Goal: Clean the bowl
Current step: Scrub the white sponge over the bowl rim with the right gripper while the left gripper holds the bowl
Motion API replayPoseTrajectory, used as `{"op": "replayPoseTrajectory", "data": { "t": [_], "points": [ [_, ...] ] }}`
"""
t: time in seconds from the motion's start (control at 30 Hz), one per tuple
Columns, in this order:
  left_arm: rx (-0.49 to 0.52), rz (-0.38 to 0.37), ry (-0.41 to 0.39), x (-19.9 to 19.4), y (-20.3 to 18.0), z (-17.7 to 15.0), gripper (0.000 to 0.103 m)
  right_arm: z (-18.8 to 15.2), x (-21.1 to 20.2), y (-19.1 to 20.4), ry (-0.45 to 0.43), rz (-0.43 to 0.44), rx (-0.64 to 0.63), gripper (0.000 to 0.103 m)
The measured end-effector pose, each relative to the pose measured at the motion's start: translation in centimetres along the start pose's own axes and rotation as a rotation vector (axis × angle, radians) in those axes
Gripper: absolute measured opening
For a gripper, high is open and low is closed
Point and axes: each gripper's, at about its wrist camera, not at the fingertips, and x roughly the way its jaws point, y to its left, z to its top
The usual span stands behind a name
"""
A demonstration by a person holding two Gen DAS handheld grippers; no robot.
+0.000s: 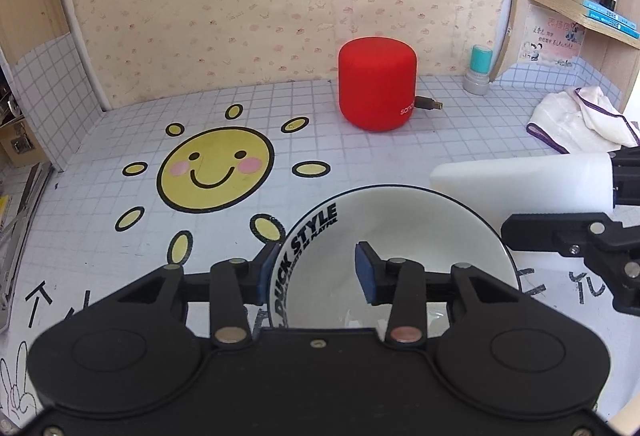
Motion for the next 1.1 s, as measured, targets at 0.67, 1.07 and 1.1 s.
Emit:
{"op": "replayPoseTrajectory", "data": {
  "t": [0.67, 1.07, 1.1],
  "points": [
    [-0.028, 0.039, 0.013, -0.7, 0.2, -1.1, 0.027, 0.1, 0.1, 0.5, -0.005, -0.013, -0.019, 0.022],
    [-0.053, 0.056, 0.014, -1.3, -0.2, -2.2, 0.027, 1.8, 2.0, -0.2, 0.031, 0.006, -0.027, 0.022],
    [-0.055, 0.056, 0.014, -1.3, -0.2, -2.2, 0.027, 2.0, 2.2, -0.3, 0.035, 0.007, -0.028, 0.022]
  ]
}}
